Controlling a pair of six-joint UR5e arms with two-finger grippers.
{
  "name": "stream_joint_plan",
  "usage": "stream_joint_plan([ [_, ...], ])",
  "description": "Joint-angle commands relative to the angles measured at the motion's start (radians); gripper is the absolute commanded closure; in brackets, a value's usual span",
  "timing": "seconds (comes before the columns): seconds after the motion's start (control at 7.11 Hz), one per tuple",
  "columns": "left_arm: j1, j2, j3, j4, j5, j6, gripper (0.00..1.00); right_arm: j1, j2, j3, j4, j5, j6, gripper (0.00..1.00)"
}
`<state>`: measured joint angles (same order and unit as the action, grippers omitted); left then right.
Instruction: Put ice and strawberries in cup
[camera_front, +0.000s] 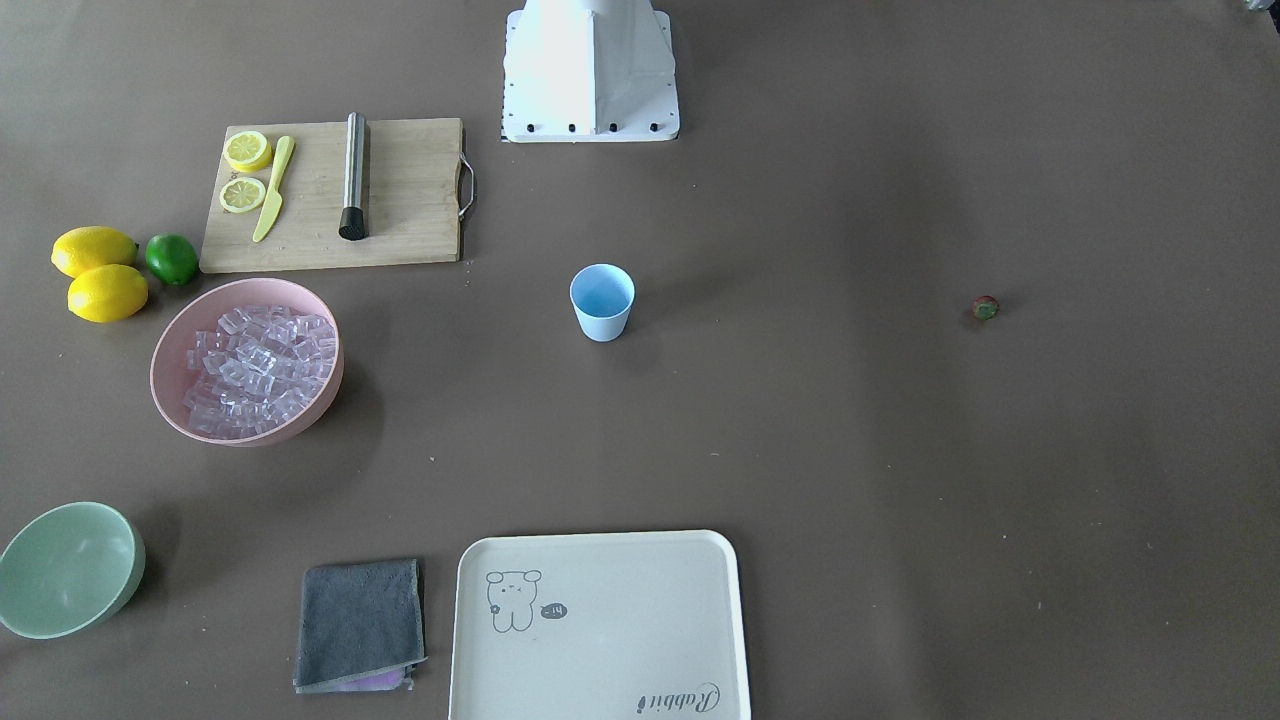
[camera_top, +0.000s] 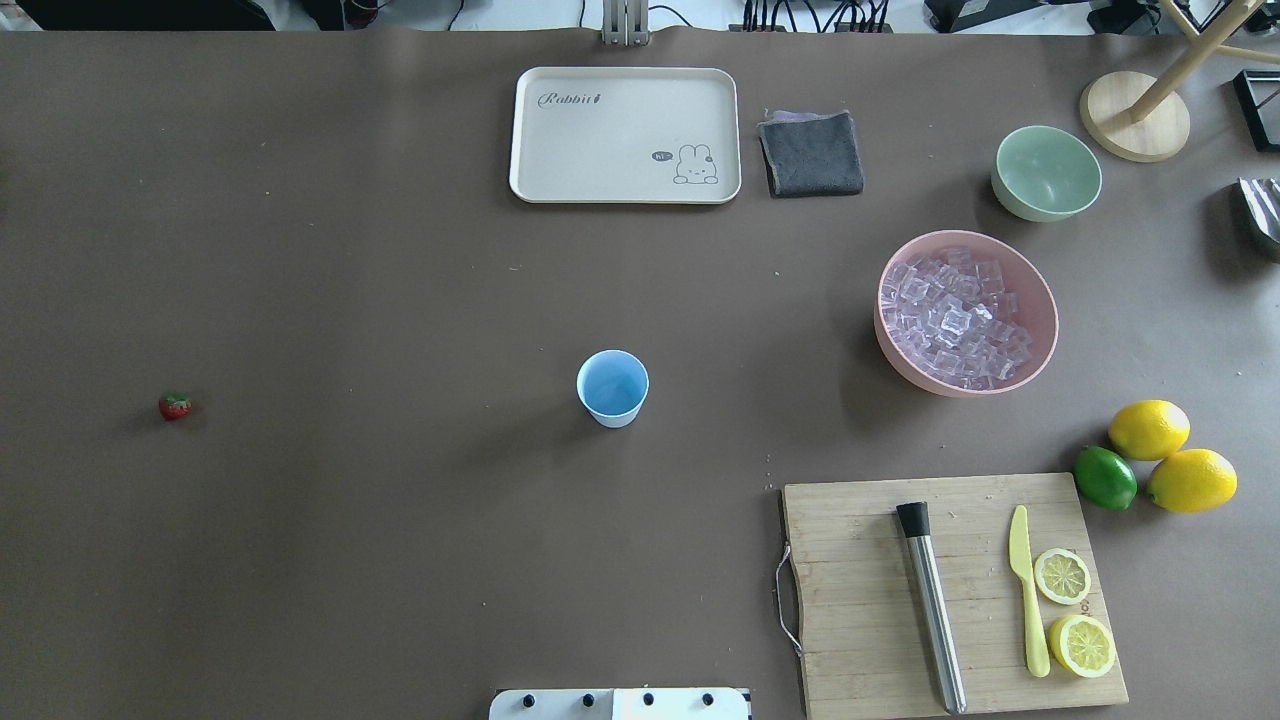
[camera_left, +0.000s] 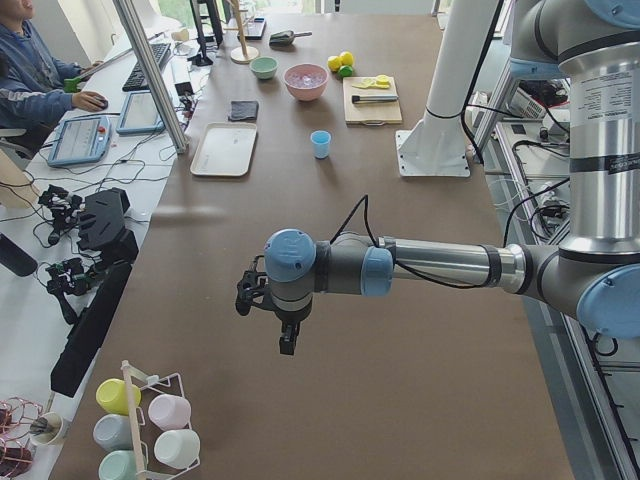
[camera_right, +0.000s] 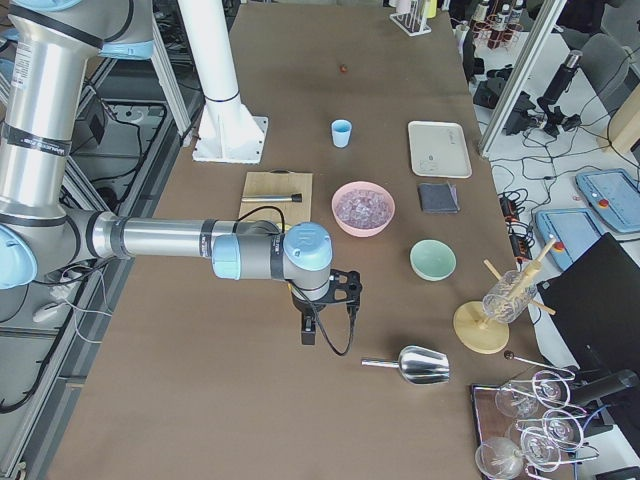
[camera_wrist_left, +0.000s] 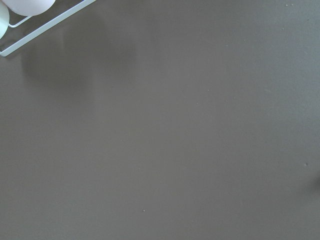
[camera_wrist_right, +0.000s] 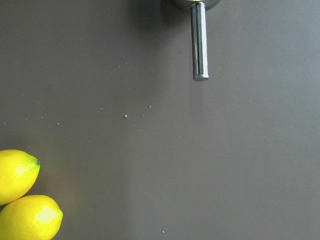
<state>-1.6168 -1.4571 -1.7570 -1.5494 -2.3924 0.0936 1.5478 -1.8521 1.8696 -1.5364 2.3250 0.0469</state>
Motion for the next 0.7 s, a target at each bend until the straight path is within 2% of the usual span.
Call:
stream_joint_plan([
  [0.0,0.0,0.001,-0.001,0.002,0.007,-0.002,0.02,0.0,0.039,0.045,0.001,0.002,0.002,0.0],
  [0.56,0.002,-0.02,-0.01,-0.024,-0.004,-0.003,0.02,0.002,0.088,0.037,0.004,0.005,0.007,0.0],
])
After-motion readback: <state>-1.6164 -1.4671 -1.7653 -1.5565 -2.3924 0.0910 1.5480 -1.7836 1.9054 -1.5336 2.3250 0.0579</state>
